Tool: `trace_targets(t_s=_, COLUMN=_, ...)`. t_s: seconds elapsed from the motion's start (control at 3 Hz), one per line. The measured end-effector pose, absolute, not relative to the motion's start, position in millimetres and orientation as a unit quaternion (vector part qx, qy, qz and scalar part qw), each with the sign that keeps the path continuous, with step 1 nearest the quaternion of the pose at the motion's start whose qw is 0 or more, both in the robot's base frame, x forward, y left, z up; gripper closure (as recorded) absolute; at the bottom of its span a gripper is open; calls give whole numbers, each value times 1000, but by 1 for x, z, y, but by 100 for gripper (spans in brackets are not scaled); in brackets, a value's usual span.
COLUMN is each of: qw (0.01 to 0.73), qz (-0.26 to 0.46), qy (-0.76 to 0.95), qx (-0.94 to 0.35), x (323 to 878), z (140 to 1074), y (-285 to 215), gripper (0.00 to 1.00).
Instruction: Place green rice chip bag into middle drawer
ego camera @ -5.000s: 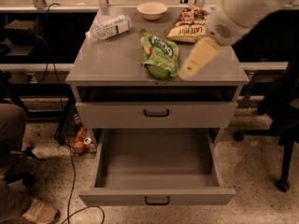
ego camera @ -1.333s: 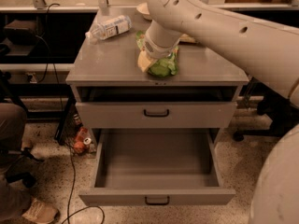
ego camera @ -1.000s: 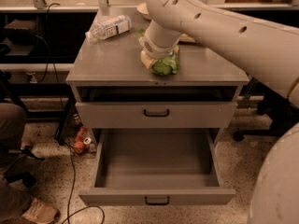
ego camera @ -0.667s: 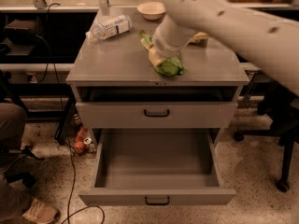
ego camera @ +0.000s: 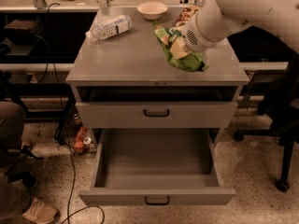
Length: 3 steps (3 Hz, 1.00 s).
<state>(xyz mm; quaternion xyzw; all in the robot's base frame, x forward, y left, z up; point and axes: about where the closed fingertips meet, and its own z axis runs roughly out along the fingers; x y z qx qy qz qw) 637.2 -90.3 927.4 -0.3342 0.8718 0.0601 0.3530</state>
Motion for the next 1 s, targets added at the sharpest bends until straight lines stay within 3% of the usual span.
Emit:
trace_targets(t_s=0.33, qw=349, qz=65, qy=869, qx=-344, x=615, z=919, y=-96, gripper=100)
trace_targets(t_s=1.0, qw=293, qz=59, qy=874, qx=-385, x=507, z=879, y=-125, gripper=100)
